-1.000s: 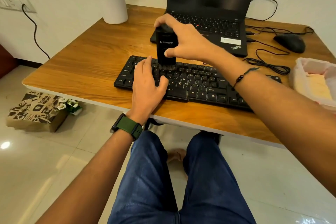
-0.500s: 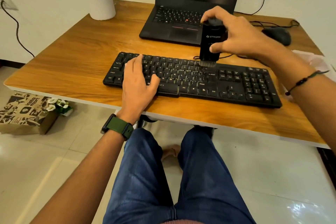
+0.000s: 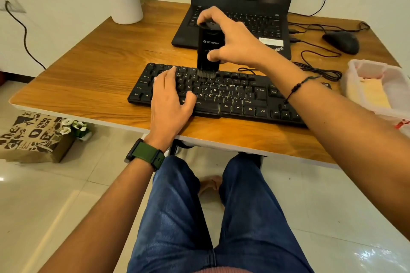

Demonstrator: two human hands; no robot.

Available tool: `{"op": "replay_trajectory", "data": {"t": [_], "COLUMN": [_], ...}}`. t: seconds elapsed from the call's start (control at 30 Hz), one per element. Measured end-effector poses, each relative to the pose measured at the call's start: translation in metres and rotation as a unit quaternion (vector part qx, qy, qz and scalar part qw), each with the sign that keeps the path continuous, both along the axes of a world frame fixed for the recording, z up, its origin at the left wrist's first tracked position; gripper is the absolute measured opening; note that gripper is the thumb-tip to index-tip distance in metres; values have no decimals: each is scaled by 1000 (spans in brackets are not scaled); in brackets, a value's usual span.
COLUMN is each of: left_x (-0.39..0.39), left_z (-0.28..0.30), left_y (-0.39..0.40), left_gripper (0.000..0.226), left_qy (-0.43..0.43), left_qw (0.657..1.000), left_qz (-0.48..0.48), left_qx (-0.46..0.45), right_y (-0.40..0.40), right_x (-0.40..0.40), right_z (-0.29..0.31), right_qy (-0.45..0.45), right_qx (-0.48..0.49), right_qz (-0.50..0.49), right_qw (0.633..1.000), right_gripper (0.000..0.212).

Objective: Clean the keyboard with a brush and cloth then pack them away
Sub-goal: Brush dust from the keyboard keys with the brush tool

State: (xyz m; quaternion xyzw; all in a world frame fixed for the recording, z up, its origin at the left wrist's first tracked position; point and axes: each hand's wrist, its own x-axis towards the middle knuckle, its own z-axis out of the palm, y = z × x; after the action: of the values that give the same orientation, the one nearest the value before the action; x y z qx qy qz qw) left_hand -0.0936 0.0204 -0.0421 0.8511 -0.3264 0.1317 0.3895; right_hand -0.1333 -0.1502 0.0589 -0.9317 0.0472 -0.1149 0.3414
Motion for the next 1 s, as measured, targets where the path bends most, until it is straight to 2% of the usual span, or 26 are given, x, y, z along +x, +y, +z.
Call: {"op": "replay_trajectory", "data": {"t": [0.1, 0.37, 0.6, 0.7, 0.87, 1.0], "left_x": [0, 0, 0, 1, 1, 1], "left_z": [0, 0, -1, -1, -1, -1], "left_y": [0, 0, 0, 0, 1, 0], "left_gripper": [63, 64, 64, 63, 62, 60], "left_qy": [2, 4, 4, 6, 17, 1], "left_qw": [1000, 1000, 1000, 1000, 999, 999], "left_qz": [-1, 0, 1, 2, 6, 4], "left_qx": [-1, -6, -14, -21, -46, -37], "right_y": [-17, -58, -12, 16, 38, 25], "right_x": [-19, -77, -14, 20, 39, 18], "right_z": [-4, 15, 2, 0, -2, -6], "right_qy": [18, 64, 67, 40, -10, 24], "right_qx": [-9, -104, -146, -119, 50, 26], "right_qz": [-25, -90, 16, 44, 44, 34], "right_qw": [999, 988, 987, 991, 998, 999], "right_gripper": [59, 65, 62, 62, 60, 58]}}
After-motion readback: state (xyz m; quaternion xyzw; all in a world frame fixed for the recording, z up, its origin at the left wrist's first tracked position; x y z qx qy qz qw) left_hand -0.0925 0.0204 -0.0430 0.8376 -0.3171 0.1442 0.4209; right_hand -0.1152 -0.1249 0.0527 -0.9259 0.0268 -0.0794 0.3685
